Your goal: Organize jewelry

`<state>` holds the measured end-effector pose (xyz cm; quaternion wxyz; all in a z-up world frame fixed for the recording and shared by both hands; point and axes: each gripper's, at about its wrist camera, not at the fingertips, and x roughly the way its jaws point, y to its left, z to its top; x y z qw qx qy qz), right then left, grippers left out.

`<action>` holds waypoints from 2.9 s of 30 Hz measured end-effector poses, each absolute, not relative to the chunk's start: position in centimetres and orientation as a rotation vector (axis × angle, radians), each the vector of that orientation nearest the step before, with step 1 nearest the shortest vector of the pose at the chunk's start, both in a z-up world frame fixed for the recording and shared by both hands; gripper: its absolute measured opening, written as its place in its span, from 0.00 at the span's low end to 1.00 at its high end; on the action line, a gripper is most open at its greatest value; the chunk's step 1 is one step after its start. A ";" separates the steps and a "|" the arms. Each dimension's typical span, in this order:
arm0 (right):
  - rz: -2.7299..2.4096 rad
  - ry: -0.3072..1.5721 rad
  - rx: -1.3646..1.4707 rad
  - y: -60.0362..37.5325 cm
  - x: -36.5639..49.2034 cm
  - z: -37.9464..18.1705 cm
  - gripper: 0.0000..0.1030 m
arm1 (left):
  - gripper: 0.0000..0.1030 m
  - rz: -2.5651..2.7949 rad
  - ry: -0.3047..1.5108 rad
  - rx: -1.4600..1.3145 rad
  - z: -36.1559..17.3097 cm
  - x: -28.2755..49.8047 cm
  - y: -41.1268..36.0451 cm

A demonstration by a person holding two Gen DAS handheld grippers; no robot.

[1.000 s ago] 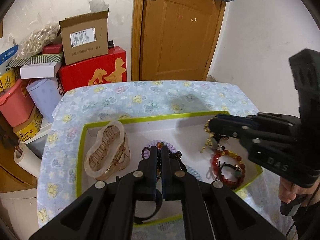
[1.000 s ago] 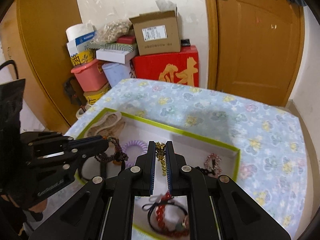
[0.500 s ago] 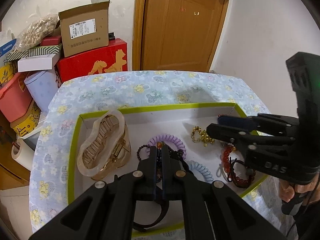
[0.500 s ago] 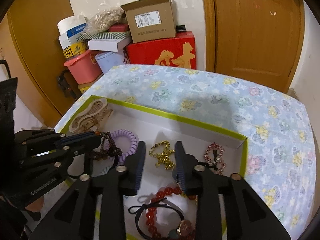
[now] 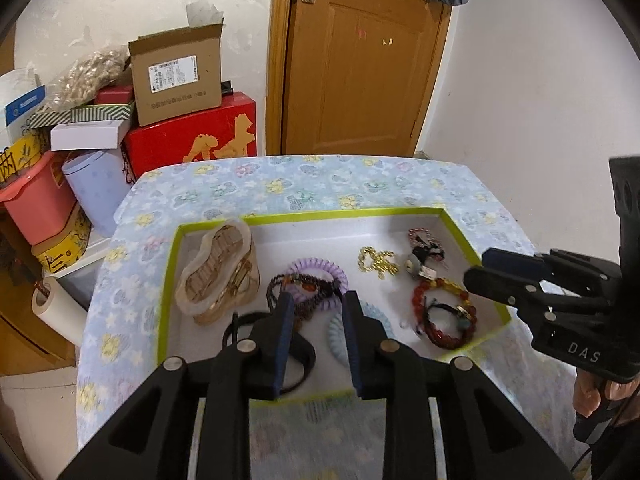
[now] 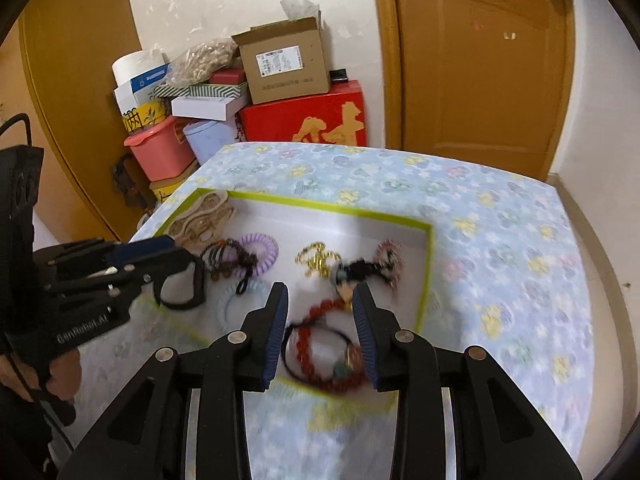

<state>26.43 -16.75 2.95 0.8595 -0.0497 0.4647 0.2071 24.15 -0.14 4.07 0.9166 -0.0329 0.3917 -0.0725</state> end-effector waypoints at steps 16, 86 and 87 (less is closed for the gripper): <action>0.382 0.957 -0.107 -17.9 15.2 5.4 0.36 | 0.35 -0.103 0.798 -0.097 5.1 13.0 -0.5; 0.349 0.972 -0.148 -17.2 8.8 4.9 0.42 | 0.35 -0.010 0.825 -0.066 3.5 6.2 -1.3; 0.349 0.971 -0.148 -17.2 8.8 4.9 0.42 | 0.35 -0.011 0.825 -0.066 3.5 6.2 -1.3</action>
